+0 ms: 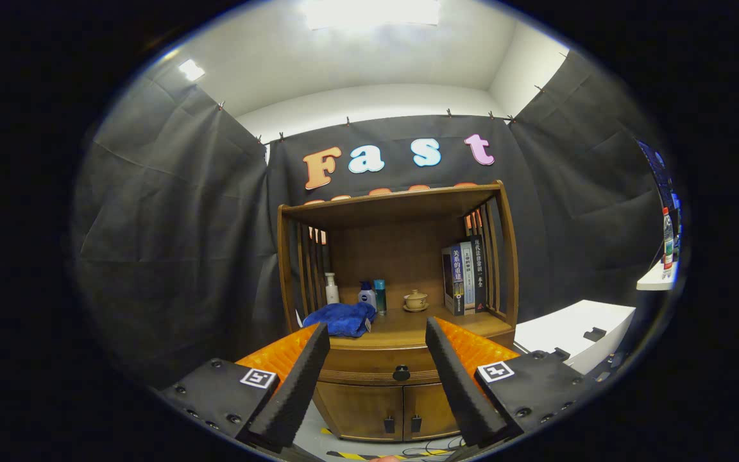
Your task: Pull open the drawer, take out the items inside it, and place them on the countertop above the cabinet.
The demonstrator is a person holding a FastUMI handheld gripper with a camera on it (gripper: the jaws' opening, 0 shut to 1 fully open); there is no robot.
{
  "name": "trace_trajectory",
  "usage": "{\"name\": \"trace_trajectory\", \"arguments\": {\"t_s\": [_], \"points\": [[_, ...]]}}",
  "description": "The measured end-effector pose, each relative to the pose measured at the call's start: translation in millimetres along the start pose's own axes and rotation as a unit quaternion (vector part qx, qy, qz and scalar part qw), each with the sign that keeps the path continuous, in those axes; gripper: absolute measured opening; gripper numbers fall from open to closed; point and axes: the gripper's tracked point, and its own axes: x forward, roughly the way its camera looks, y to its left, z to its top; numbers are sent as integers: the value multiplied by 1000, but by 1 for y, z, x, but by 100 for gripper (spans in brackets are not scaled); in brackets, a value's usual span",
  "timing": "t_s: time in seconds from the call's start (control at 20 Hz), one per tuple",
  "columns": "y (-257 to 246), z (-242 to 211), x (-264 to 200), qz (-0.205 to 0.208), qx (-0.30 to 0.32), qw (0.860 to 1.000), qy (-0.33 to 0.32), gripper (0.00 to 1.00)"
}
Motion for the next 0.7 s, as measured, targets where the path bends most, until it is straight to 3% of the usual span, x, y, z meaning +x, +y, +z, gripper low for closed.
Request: {"name": "trace_trajectory", "arguments": {"t_s": [0.7], "points": [[-14, -21, 11, -20, -3, 1000, 7, 98]]}}
